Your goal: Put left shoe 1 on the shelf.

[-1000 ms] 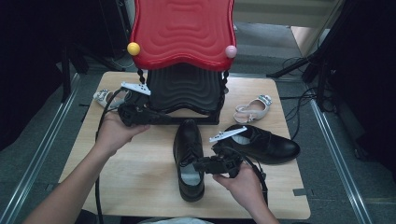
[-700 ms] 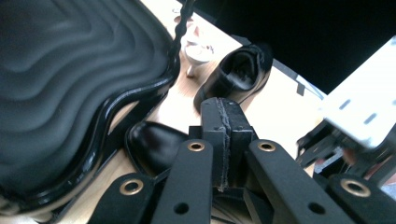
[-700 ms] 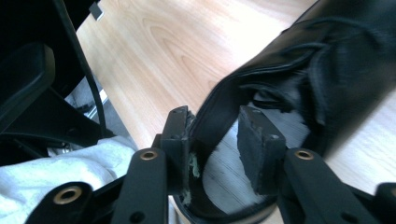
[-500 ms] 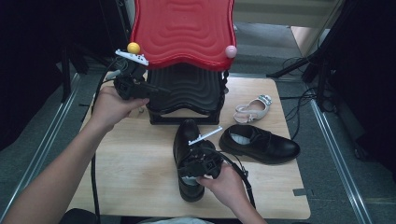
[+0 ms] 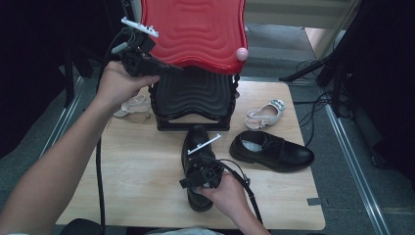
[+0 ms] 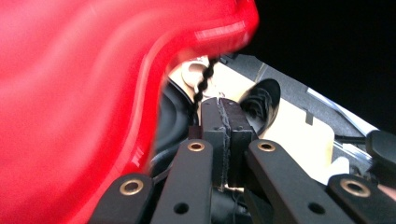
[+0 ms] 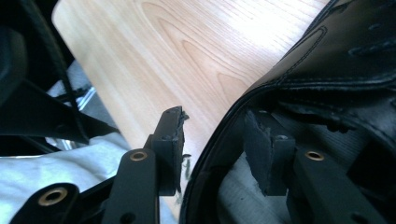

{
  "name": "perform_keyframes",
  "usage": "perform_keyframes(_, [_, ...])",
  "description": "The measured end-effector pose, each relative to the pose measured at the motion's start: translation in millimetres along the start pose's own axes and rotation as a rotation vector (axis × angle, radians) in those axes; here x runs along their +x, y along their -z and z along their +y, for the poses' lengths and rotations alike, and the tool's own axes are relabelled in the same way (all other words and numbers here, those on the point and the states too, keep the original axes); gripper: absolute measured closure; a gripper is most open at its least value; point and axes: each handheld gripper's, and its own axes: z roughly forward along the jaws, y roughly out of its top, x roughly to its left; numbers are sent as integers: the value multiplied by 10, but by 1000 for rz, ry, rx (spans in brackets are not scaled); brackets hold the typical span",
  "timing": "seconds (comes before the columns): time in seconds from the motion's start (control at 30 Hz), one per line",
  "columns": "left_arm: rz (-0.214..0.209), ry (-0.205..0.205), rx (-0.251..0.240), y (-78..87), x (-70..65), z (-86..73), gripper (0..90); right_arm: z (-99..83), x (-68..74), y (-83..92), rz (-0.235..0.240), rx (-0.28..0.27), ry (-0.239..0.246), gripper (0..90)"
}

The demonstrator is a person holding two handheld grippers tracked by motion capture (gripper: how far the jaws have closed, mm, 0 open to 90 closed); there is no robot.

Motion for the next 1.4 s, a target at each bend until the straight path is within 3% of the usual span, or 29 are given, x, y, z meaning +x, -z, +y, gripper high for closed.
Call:
perform_keyframes(0.17, [38,-13,0,-7,37,205,900,28,3,-87,-18,13,-10,581])
perform_keyframes(0.3, [64,-14,-2,-50,78,327,900,34,30,-139,-62,24,-4,589])
perform_keyframes(0.43, [75,11,-9,-119,147,381,900,20,68,-227,-128,52,12,601])
perform_keyframes(0.57, [95,12,-21,-171,187,383,900,14,93,-297,-160,61,19,609])
perform_keyframes(0.73, [120,9,-8,-200,202,389,900,12,46,-278,-129,65,-10,652])
perform_keyframes(0.8, [141,1,-3,-218,189,390,900,13,26,-252,-115,67,-8,679])
perform_keyframes(0.97, [146,6,-5,-239,181,401,900,-34,-36,-139,-100,73,-3,784])
perform_keyframes(1.17, [149,14,-4,-245,170,404,900,-110,-154,13,-63,47,-17,859])
perform_keyframes(1.4, [156,19,2,-245,160,408,900,-124,-221,242,-52,-6,-19,869])
